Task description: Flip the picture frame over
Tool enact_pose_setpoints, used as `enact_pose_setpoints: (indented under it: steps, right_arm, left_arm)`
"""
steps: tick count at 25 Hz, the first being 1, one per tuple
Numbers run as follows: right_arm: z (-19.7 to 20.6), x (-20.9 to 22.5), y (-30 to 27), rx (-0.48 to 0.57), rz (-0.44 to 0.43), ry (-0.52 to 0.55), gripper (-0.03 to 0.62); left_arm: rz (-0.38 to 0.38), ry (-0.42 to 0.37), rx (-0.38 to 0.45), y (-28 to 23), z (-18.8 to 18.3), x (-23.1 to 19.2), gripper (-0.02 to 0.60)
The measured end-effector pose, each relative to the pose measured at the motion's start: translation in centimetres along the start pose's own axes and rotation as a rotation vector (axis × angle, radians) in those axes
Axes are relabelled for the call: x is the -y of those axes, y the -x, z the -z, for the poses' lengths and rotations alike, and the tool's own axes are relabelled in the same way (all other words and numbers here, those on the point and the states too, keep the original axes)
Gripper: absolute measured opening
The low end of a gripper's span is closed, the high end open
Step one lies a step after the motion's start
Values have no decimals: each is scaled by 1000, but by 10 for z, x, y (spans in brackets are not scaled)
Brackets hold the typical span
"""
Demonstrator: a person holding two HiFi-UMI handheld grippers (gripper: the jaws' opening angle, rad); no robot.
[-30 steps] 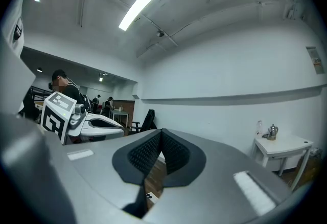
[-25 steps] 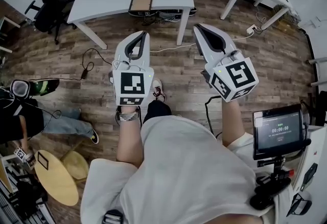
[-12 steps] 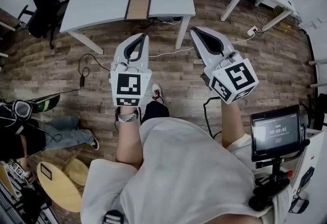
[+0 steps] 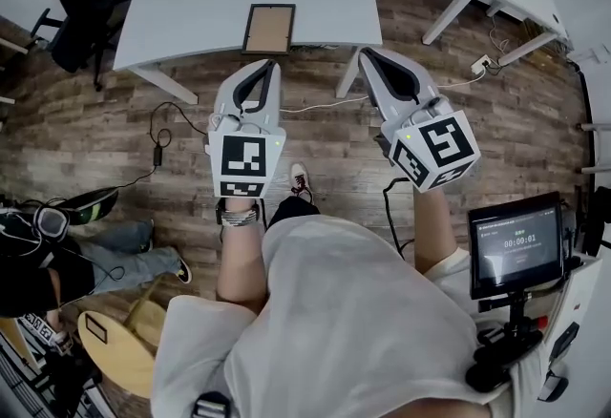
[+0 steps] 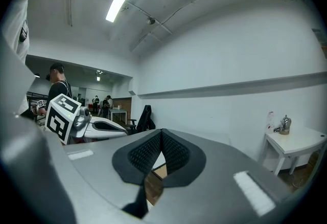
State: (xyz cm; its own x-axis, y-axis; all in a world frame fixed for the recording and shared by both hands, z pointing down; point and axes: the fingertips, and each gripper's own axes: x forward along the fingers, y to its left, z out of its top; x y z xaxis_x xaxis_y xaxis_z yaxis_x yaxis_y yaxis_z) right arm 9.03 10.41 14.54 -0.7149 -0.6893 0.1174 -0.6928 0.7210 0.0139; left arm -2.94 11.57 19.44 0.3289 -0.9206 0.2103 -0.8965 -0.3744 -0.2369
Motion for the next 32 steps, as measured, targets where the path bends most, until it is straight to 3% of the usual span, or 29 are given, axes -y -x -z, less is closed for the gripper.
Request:
enact_pose_setpoints:
  steps: [6,9,17,24,32]
  right_arm:
    - [-12,9,-50,-18,25,-5,2]
    - [-19,11,-56,-15,38,-8,2]
    - [-32,12,-73,2,43,-19,2]
    - [-10,77,-120,-43,36,-53,2]
    - [-11,55,-125,-28,-32,-56,2]
  left_arm:
    - [2,2,-1,-23,2,-47,3]
    - [12,29,12,-23,-3,-53,3]
    - [39,6,11,-35,-9,-63,3]
    - [59,-19,-50,-116,-5,-71,3]
    - [23,-73,-86,-95,0,-73,4]
